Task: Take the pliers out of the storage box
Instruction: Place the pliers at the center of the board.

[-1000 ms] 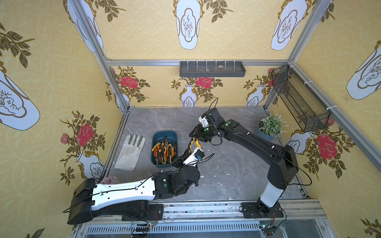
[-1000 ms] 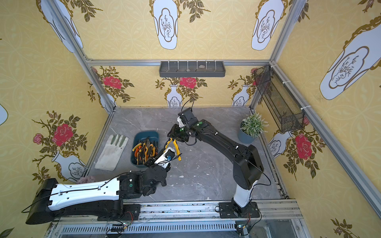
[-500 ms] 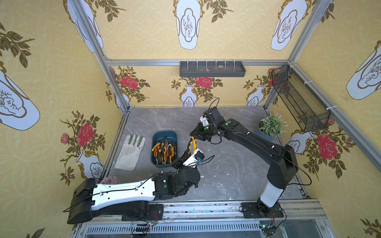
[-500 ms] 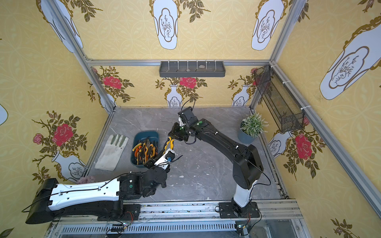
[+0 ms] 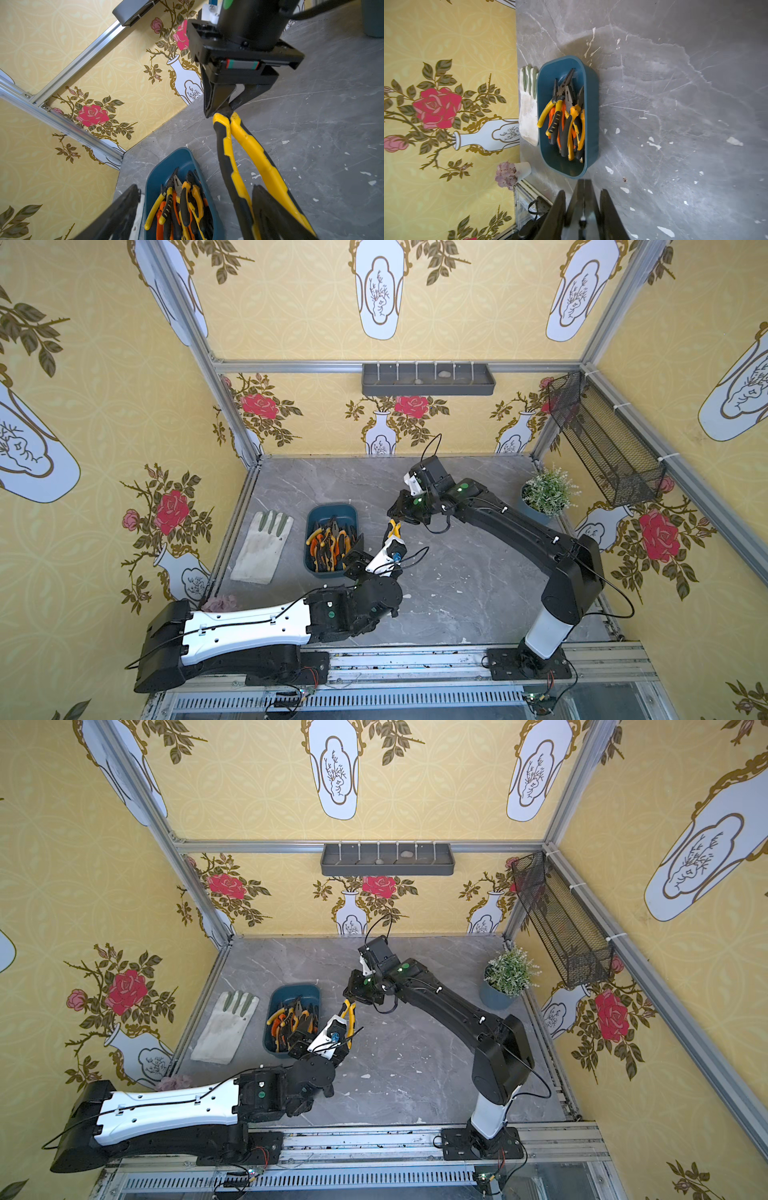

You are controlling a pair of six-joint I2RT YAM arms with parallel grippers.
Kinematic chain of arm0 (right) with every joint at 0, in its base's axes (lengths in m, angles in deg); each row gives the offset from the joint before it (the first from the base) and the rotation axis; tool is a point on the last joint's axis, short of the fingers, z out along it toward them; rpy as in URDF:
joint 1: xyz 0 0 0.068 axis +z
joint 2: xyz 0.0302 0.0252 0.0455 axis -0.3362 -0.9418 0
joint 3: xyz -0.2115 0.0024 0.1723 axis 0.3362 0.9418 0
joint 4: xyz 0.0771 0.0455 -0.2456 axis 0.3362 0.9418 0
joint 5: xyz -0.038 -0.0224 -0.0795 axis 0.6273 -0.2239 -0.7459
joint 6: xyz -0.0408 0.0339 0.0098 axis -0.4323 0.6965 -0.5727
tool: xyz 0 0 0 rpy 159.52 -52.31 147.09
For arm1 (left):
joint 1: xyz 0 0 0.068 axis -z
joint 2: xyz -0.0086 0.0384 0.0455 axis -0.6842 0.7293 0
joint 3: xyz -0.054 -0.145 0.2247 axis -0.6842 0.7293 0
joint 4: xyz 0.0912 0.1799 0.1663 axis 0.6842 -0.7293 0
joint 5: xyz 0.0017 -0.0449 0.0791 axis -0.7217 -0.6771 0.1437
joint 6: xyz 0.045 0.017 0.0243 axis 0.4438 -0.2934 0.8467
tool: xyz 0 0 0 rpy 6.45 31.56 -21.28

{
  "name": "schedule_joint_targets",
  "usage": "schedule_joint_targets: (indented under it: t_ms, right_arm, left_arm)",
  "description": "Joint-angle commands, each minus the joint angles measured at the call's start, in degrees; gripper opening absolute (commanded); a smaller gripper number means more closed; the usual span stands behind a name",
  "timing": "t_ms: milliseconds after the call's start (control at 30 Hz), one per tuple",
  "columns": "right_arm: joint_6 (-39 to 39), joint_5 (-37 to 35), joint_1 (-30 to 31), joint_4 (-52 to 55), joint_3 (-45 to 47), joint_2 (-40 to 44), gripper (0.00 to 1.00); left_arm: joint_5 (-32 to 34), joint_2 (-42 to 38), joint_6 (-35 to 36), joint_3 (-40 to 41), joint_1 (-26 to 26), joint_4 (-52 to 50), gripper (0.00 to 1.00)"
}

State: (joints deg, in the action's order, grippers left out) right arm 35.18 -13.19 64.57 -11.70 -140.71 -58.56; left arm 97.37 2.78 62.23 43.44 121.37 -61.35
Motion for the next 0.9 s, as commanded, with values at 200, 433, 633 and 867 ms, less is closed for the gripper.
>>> schedule_joint_targets:
  t_ms: [200,433,633,867]
  right_arm:
    - [-15.01,-20.08,-7.14,14.46,-3.56,-1.12,0.00]
    - [-21.49,-28.17,-16.79,14.91,-2.69,-4.13,0.00]
    - [-27.62,-29.25,-25.31,12.62,-7.89,-12.80,0.00]
    - [-33.28,-27.52,-28.87,14.87,-21.14,-26.86,0.00]
  left_arm:
    - [-4.85,-7.68,-10.52,-1.14,-2.67,-4.93,0.99]
    - [-18.19,-12.31,-19.88,1.80,-13.45,-8.10,0.99]
    - [-27.94,-11.75,-21.78,3.50,-23.91,-5.92,0.99]
    - [-36.32,-9.14,-21.67,3.38,-31.06,-3.97,0.99]
